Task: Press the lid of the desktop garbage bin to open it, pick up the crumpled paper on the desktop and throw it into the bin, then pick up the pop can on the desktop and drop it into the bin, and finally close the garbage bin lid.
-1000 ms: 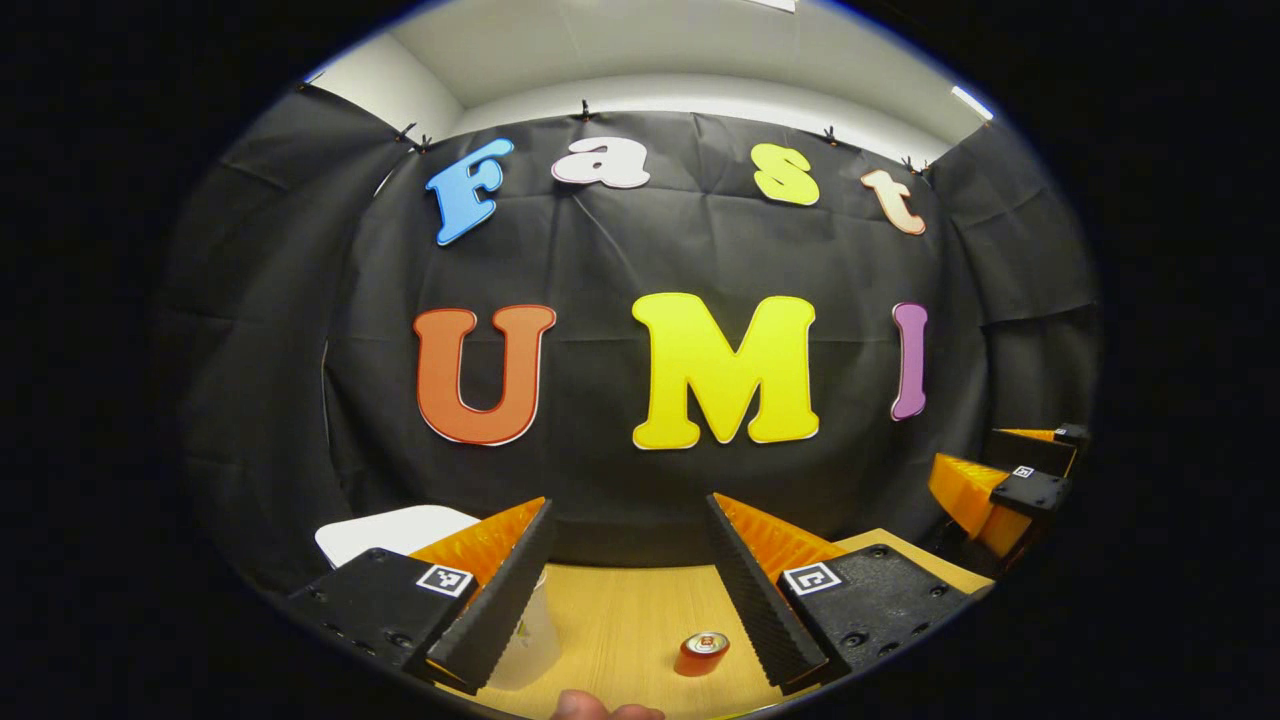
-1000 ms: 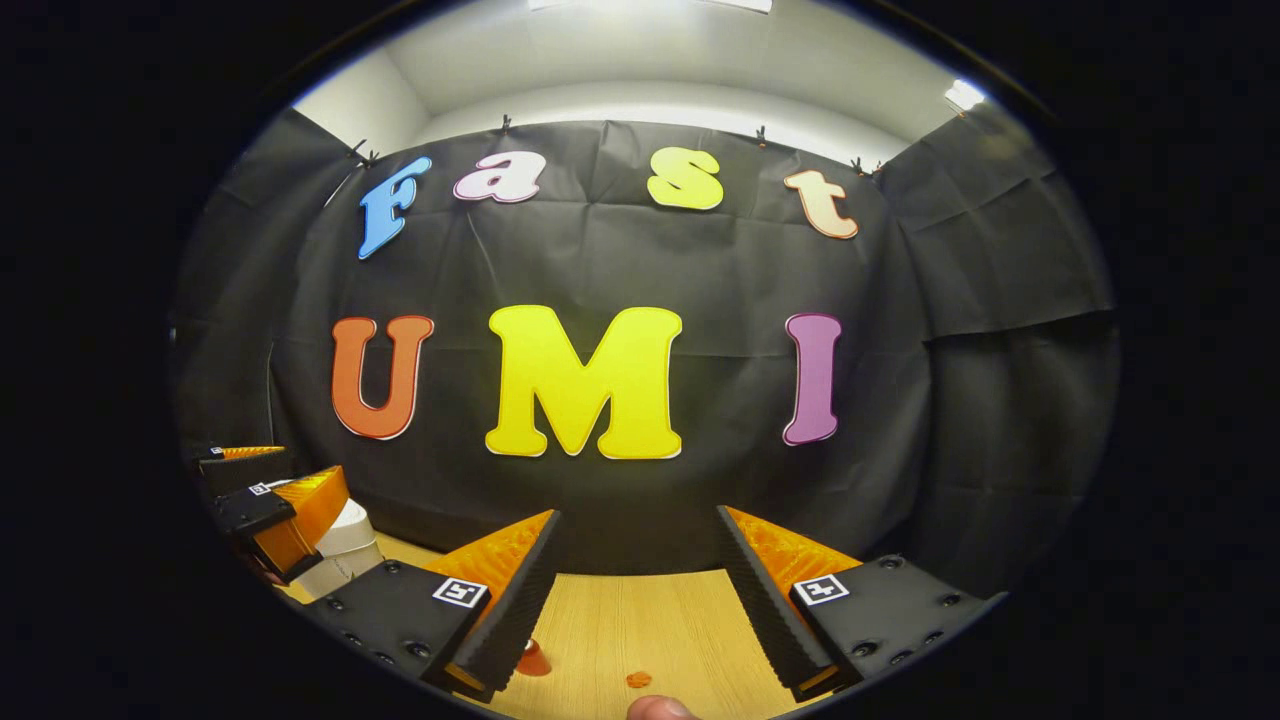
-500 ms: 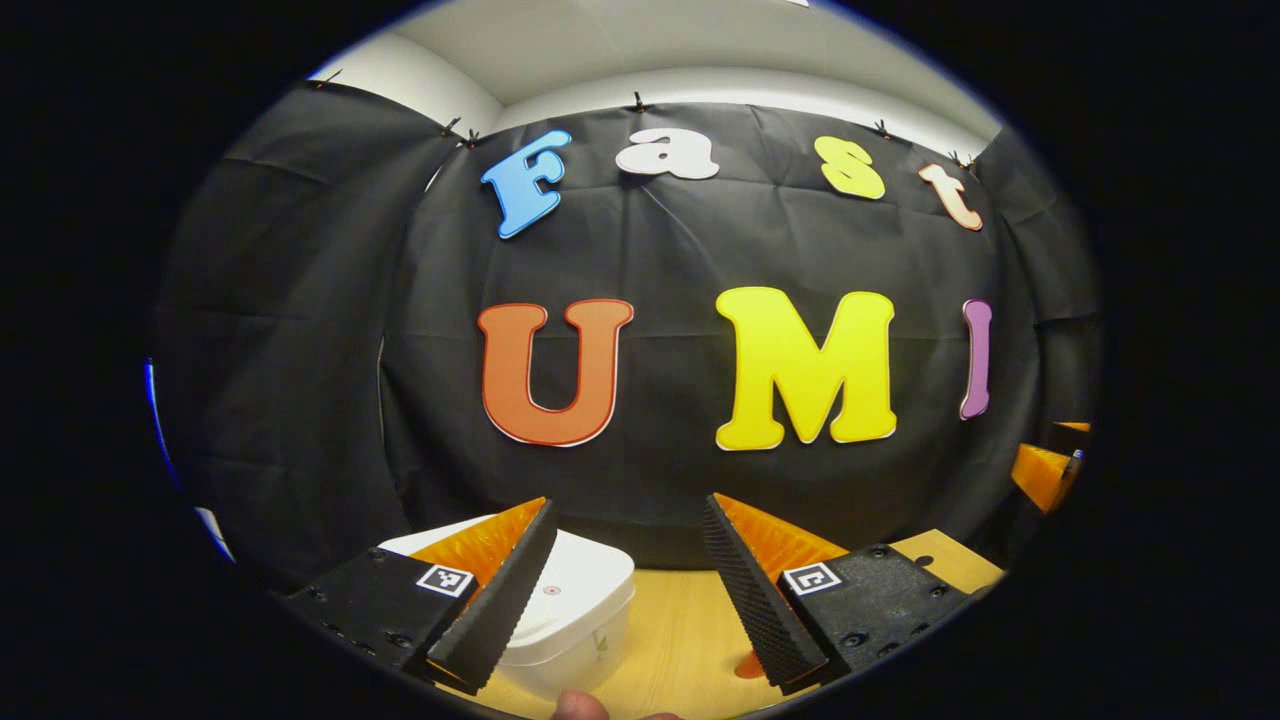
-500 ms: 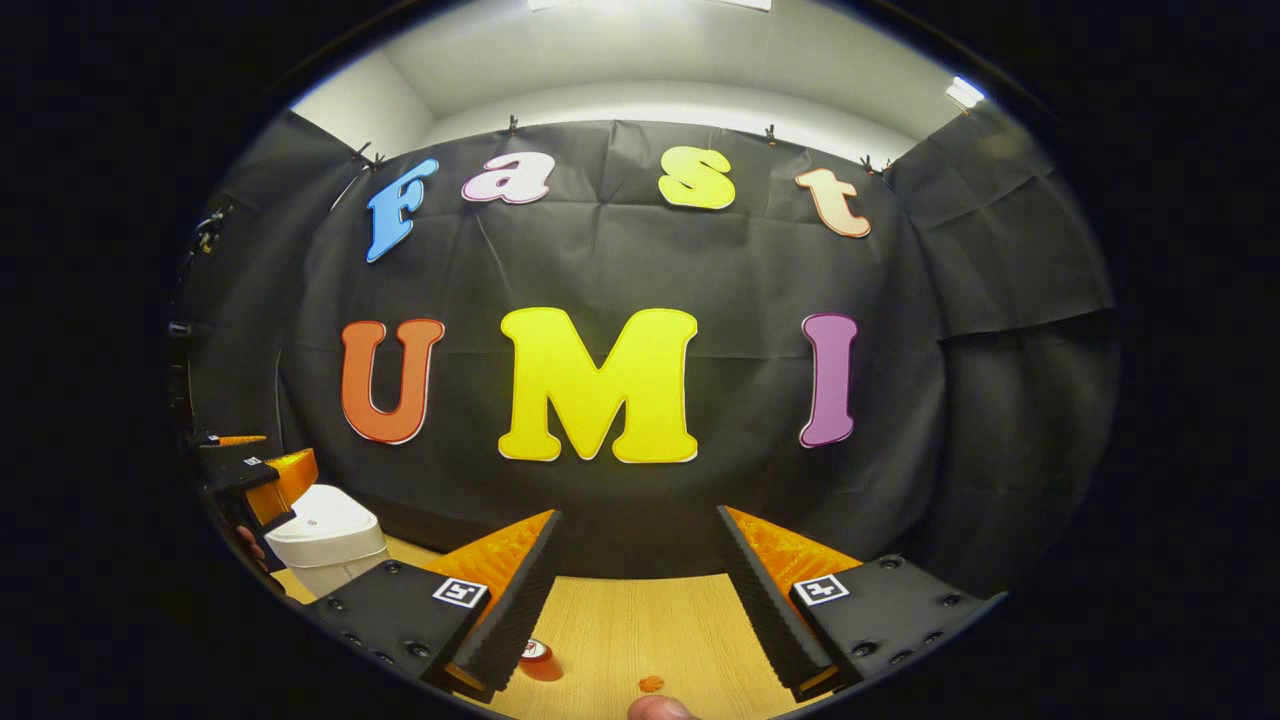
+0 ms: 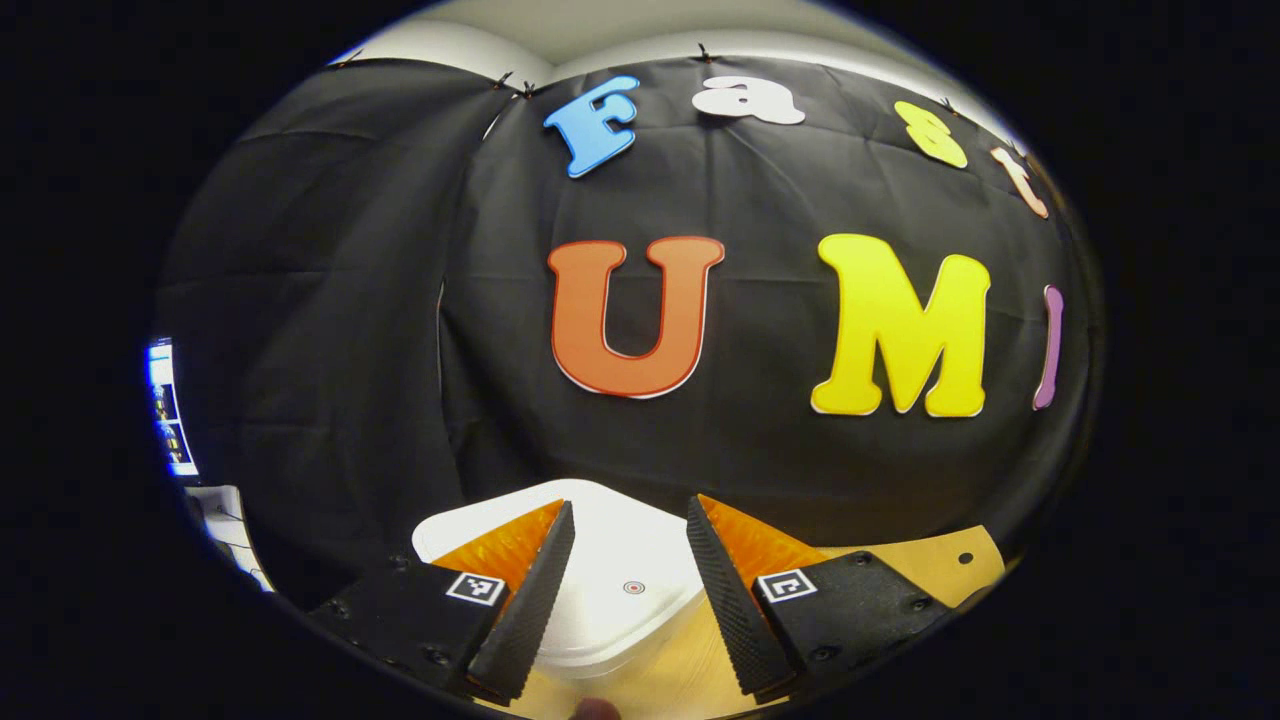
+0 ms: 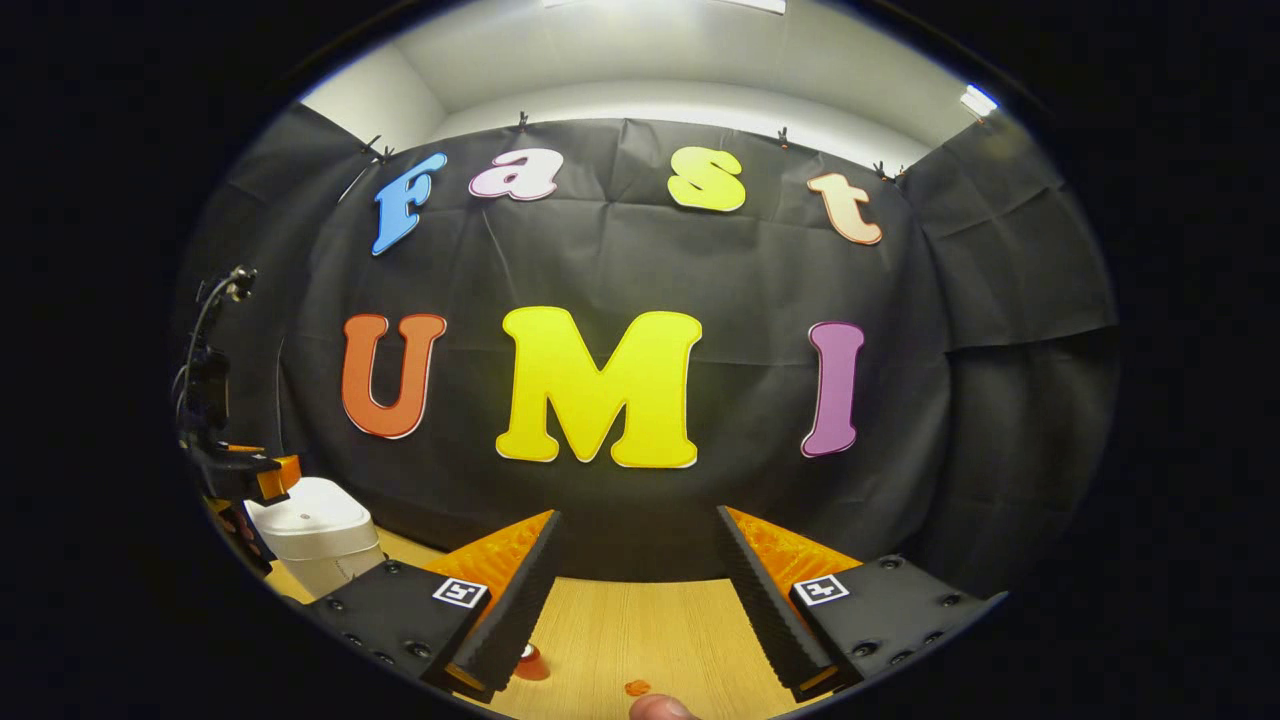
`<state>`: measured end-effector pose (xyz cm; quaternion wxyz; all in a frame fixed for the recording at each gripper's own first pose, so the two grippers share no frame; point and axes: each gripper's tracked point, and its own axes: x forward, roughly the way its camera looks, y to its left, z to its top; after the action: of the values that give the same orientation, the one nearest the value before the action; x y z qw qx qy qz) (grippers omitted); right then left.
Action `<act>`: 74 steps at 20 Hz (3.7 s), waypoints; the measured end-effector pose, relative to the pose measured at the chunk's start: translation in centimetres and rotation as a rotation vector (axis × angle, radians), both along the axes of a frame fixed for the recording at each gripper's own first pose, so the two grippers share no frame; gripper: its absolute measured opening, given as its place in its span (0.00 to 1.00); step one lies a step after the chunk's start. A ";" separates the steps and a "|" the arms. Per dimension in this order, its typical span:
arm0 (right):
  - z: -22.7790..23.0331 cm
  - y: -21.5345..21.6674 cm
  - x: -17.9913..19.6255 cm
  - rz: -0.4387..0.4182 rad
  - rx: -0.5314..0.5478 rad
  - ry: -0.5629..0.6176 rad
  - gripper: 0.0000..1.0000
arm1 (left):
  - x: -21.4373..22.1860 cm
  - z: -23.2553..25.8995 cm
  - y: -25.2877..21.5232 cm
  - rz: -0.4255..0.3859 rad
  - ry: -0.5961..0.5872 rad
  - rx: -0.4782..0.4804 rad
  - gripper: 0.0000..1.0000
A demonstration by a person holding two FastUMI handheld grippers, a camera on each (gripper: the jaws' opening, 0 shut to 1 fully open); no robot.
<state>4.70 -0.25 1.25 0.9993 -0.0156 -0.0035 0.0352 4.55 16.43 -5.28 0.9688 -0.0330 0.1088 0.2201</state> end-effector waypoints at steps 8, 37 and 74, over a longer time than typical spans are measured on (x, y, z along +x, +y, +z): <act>-0.5 -1.8 0.6 -0.021 -0.002 0.018 0.94 | 0.7 -4.4 1.4 0.093 0.122 -0.094 0.42; -2.8 -3.8 1.4 -0.057 0.077 0.062 0.95 | 2.0 2.7 -1.7 0.022 -0.040 0.032 0.12; -21.7 -4.9 -1.1 0.142 -0.058 0.499 0.95 | -5.6 -1.7 -15.2 -0.422 0.021 -0.008 0.98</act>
<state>3.56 -5.15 -20.50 0.9634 -0.0346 0.2429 0.1078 -1.03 1.25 -6.99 0.9921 -0.0109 0.1244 0.0123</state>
